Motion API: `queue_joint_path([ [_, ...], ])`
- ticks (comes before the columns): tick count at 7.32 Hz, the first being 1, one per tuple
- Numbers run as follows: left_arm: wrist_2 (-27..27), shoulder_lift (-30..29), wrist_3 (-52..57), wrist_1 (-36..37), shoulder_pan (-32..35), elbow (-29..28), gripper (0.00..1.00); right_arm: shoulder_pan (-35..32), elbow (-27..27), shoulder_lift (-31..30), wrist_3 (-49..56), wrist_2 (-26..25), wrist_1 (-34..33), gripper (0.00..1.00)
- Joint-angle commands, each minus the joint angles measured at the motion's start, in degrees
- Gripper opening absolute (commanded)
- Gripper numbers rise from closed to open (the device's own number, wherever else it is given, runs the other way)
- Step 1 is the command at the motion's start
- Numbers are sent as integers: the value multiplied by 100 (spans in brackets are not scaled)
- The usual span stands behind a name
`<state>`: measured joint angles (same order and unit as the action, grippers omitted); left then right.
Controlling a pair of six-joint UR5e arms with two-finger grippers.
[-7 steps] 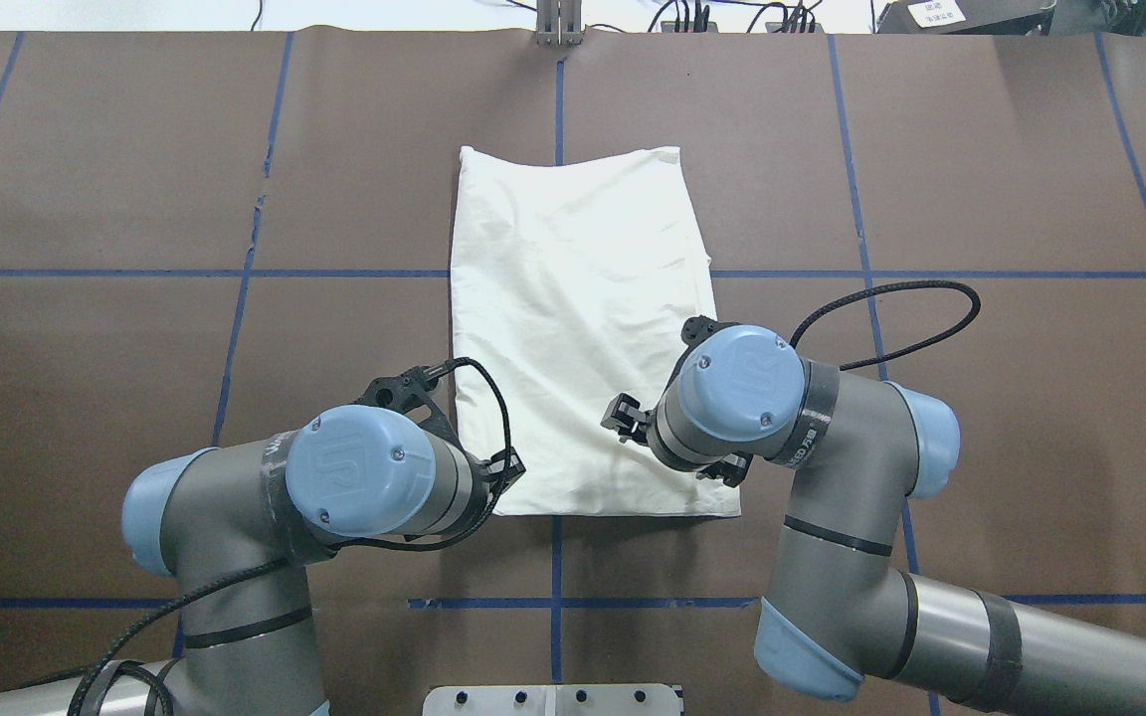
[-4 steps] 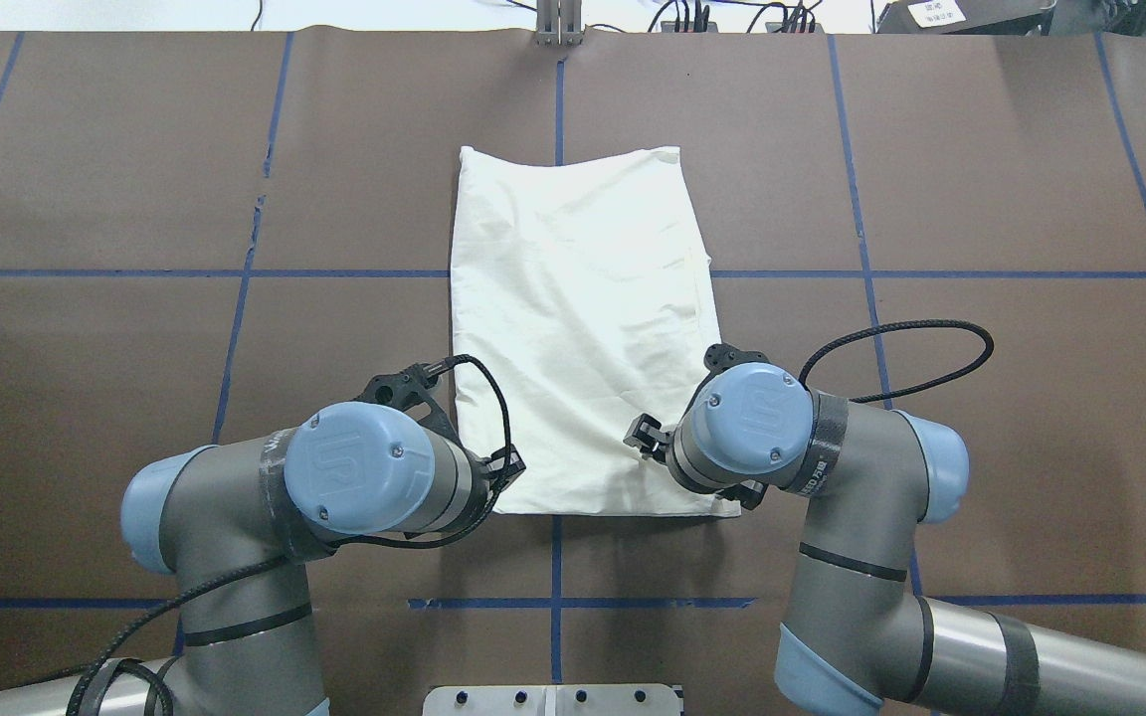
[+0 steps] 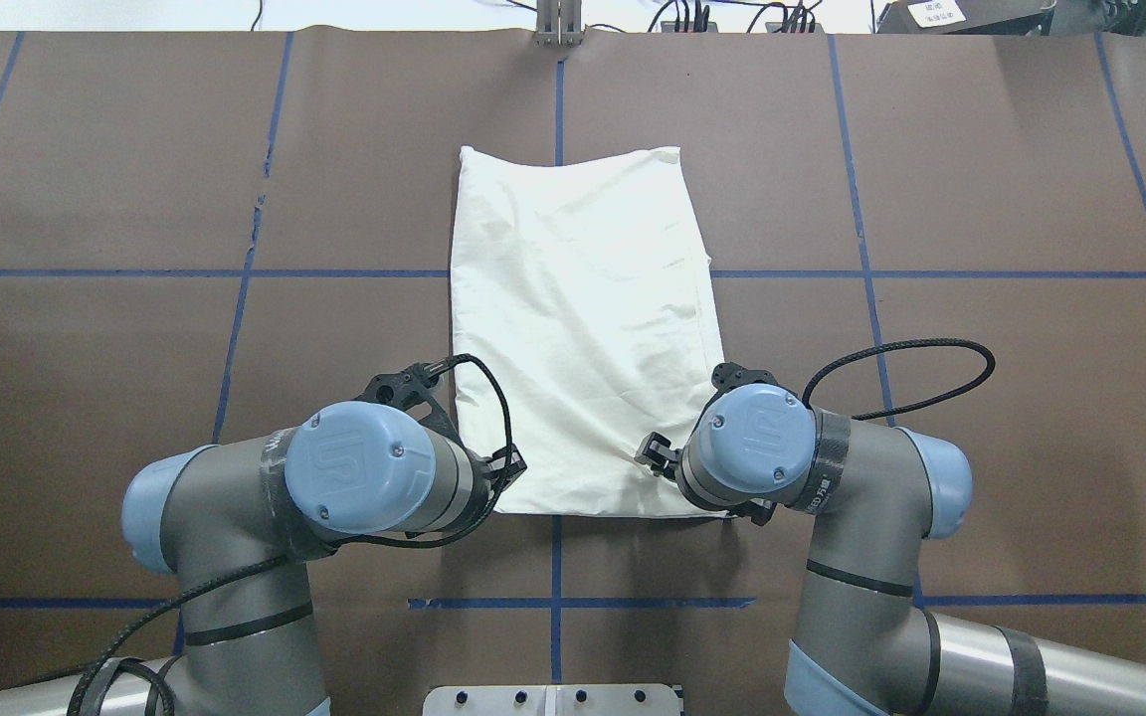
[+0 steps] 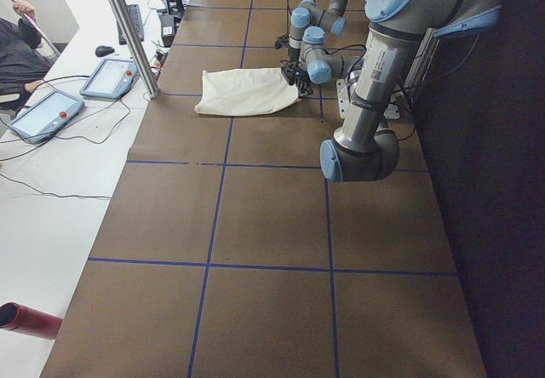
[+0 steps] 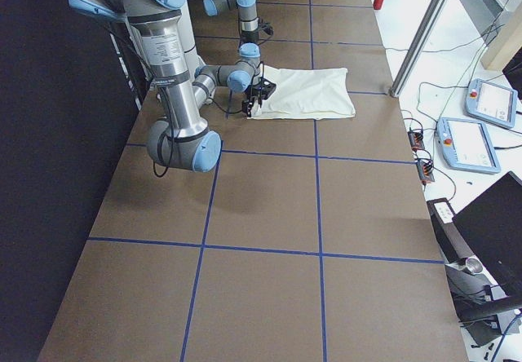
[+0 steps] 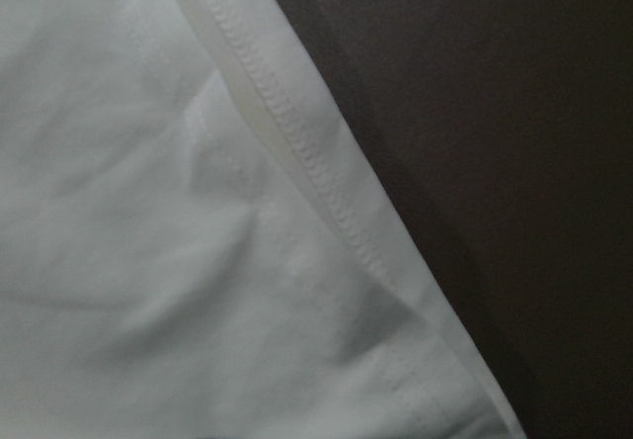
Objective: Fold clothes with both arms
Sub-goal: 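Bring the right gripper to the other near corner beside the left gripper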
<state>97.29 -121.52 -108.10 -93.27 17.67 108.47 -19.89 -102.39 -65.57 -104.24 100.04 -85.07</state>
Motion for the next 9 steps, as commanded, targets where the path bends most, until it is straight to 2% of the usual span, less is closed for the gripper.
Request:
queue_joint_path([
  [1,0,-3,0,-7,0,-1,0,11,8,-9,0,-2,-1,100],
  [2,0,-3,0,-7,0,-1,0,11,0,0,0,-2,-1,93],
  [4,0,-3,0,-7,-9,-10,0,-15,-27,26,18,-2,-1,38],
  [5,0,5,0,-7,-9,-10,0,-24,-105,35,27,16,-1,22],
  [7,0,-3,0,-16,-9,-19,0,-68,-203,35,44,42,-28,6],
  [9,-9,-3,0,-25,-9,-36,0,-68,-159,53,44,34,-54,5],
])
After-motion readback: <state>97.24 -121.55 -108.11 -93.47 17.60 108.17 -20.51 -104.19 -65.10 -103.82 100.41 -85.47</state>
